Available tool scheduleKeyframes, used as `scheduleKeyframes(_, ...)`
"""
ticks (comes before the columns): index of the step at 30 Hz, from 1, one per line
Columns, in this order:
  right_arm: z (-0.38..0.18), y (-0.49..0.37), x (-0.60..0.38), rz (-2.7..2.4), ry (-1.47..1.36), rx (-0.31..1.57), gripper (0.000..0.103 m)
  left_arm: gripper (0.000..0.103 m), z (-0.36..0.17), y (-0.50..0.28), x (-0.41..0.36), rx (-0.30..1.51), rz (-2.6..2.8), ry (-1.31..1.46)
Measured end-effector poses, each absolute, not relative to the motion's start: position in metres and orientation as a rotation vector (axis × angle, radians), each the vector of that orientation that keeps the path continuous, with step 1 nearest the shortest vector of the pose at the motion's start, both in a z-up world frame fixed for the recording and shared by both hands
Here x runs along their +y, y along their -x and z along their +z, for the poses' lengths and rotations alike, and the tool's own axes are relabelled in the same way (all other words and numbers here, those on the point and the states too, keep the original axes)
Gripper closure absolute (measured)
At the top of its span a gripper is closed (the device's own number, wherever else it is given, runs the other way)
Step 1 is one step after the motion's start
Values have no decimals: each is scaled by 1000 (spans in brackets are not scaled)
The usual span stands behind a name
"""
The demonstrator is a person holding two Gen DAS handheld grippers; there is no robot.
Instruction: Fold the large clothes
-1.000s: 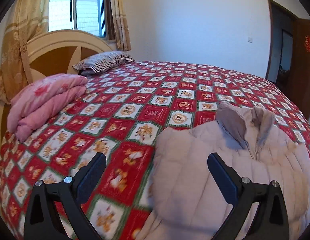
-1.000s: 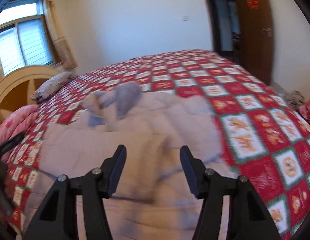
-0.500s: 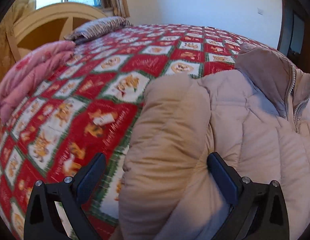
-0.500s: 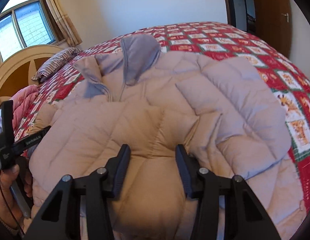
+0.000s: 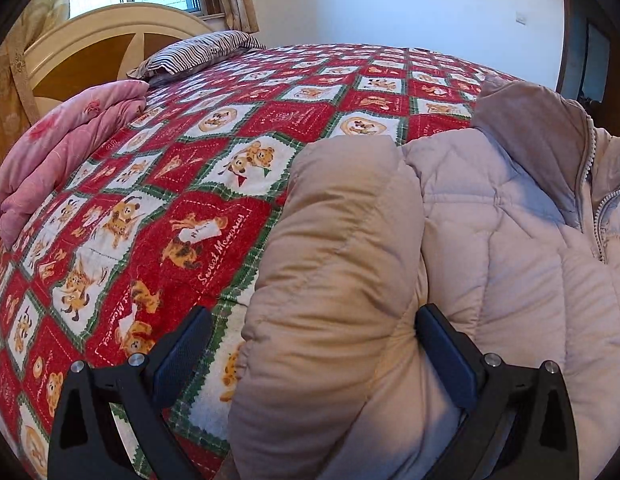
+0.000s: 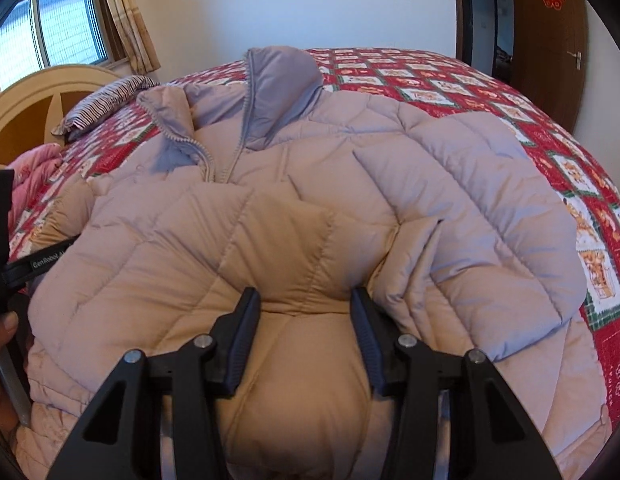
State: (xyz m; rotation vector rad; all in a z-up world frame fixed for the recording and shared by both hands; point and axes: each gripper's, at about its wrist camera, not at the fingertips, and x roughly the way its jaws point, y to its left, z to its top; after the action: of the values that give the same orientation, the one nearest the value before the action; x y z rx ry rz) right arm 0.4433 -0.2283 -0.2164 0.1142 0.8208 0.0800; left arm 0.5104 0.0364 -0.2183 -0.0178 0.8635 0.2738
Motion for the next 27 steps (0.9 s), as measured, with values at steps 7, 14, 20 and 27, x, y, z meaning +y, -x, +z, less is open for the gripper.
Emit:
scheduleKeyframes(7, -218, -444, -224, 57, -78, 818, 53, 1, -218, -510, 36, 860, 278, 8)
scheduleKeyframes(14, -218, -445, -218, 36, -42, 818, 53, 1, -219, -511, 37, 861, 276, 12)
scheduleKeyframes(20, -217, -445, -214, 23, -7, 827, 53, 1, -206, -512, 32, 892, 296, -44)
scheduleKeyframes(27, -179, -432, -230, 50, -79, 749, 46, 1, -131, -481, 2, 756, 151, -7)
